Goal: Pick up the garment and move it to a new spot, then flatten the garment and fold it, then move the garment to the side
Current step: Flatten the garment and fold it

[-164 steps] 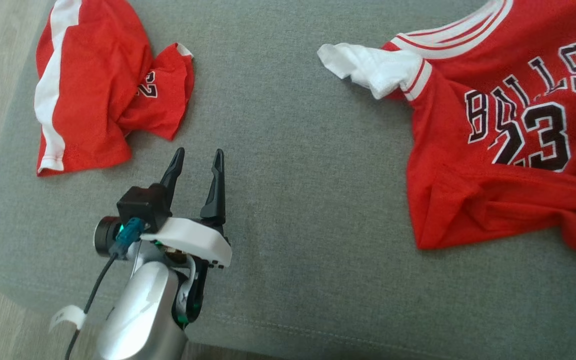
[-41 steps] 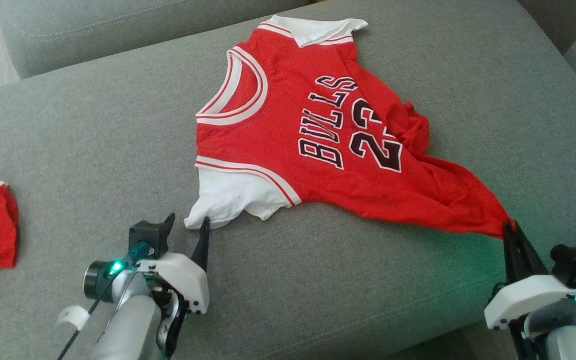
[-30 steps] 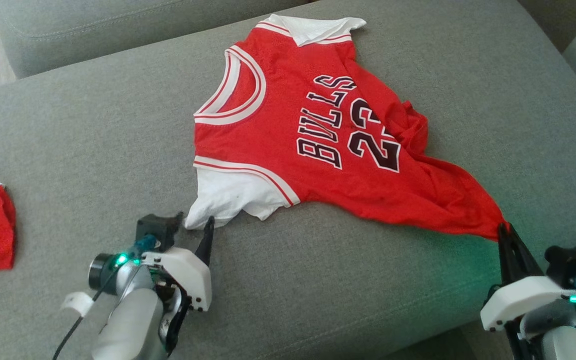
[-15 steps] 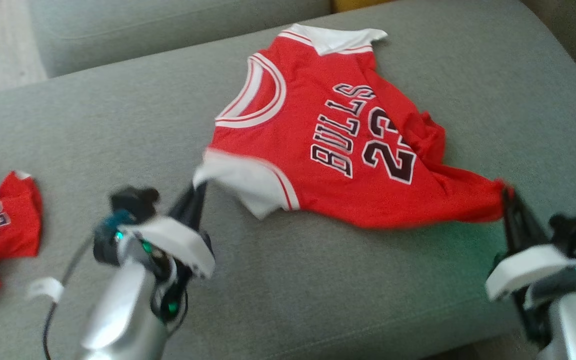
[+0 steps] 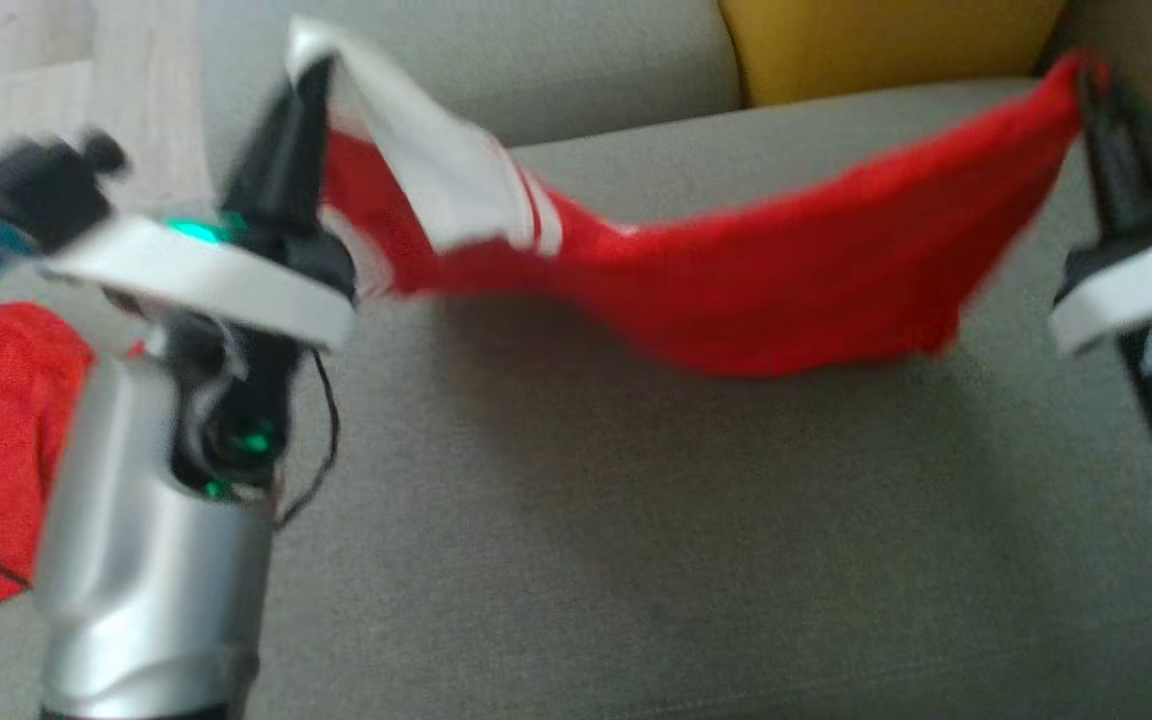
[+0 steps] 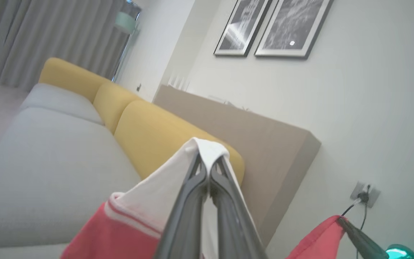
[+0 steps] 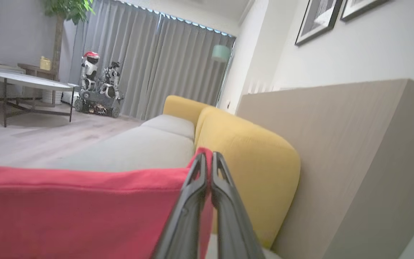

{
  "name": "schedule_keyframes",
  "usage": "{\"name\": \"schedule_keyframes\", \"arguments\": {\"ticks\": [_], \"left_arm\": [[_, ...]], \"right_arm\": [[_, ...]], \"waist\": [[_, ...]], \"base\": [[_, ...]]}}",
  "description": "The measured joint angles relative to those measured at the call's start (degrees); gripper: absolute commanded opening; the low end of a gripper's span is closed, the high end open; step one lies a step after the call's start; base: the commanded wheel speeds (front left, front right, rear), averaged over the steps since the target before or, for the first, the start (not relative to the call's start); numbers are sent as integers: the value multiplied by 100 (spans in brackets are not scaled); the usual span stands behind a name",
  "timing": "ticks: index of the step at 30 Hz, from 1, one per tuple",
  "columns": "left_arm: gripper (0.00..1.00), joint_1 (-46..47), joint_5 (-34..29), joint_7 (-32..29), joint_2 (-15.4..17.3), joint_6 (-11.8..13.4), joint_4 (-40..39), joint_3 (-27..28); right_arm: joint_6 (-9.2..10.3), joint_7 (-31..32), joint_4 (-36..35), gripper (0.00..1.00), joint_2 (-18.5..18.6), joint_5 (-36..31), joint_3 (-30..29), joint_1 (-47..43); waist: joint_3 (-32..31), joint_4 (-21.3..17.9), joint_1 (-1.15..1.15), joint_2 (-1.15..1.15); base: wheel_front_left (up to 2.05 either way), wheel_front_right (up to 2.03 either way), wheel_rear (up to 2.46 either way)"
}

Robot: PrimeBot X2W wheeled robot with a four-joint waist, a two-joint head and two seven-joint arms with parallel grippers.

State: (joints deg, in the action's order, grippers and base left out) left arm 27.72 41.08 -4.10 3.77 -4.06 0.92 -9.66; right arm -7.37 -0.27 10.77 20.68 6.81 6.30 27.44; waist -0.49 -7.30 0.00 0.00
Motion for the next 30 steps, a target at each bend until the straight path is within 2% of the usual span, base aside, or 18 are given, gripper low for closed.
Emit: {"name": "schedule_keyframes", "arguments": {"ticks": [2,3,9,15,17,20,24,27,30], "left_arm": [[0,188,104,-123,-33,192,-346,110],[0,188,104,-123,-33,192,-346,110],[0,459,127,-605,-22,632,-1255,147],[0,453,93,-1215,81,1146,-2025,149],[0,459,80,-1433,133,1229,-2119,126],[0,575,-56,-1613,298,1267,-1907,109],[0,1279,-86,-1724,318,1265,-1166,107],[0,2332,-224,-1528,327,1158,-339,120],[0,3440,-352,-1138,331,998,634,174]], "right_arm": [[0,-43,8,0,132,3,87,293],[0,-43,8,0,132,3,87,293],[0,48,-180,0,447,49,120,598],[0,680,-891,0,609,323,-51,573],[0,933,-1053,0,673,417,-65,539],[0,1210,-1117,0,681,492,-77,491],[0,1392,-886,0,615,689,-2,866],[0,1351,-397,0,538,734,181,1763],[0,1053,372,0,435,721,335,2900]], "waist": [[-90,51,0,0],[-90,51,0,0],[-355,169,0,0],[-413,217,0,0],[-339,222,0,0],[-167,227,0,0],[194,221,0,0],[614,214,0,0],[1074,206,0,0]], "base": [[0,0,0],[0,0,0],[0,0,0],[0,0,0],[0,0,0],[0,0,0],[0,0,0],[0,0,0],[0,0,0]]}}
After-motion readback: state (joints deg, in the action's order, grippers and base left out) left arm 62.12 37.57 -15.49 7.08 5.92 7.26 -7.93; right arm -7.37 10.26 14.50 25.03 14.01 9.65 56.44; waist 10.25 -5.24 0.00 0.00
